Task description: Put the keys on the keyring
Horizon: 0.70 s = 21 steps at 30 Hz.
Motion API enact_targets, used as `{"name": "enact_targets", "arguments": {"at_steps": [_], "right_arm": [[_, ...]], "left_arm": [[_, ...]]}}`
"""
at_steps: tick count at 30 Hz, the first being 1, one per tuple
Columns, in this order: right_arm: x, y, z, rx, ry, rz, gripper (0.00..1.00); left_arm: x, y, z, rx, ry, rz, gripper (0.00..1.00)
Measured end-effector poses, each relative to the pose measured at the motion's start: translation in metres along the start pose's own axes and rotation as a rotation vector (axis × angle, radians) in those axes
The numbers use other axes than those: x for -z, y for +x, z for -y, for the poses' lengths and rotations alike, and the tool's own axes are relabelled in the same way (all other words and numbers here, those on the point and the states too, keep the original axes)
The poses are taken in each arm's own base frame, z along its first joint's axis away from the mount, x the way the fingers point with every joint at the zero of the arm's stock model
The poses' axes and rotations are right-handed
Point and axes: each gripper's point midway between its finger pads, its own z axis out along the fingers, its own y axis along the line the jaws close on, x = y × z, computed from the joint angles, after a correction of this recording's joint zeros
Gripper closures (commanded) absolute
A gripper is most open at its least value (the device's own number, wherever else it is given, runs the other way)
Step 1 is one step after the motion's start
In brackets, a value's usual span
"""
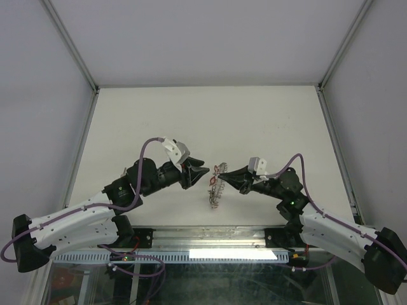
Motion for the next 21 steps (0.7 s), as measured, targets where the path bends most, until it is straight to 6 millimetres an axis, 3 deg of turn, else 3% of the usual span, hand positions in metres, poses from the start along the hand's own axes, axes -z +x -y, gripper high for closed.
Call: {"name": "enact_targets", "arguments": {"at_steps": [3, 8, 14, 21], "right_arm": [[0.000, 0.002, 0.001, 0.002, 0.003, -0.010, 1.00], [0.000, 0.002, 0.001, 0.008, 0.003, -0.013, 1.00], [0.000, -0.002, 0.002, 0.016, 0.003, -0.006, 1.00], [0.000, -0.001, 0.001, 0.014, 0.003, -0.010, 1.00]], "left_arm": [[0.001, -0.003, 0.012, -0.017, 0.073, 0.008, 0.65], [-0.005, 0.015, 0.029, -0.030, 0.179, -0.053, 0.65], [-0.015, 0.044, 0.031, -0.030, 0.201, -0.148, 0.64], [-0.017, 0.047, 0.028, -0.030, 0.188, -0.157, 0.64]]}}
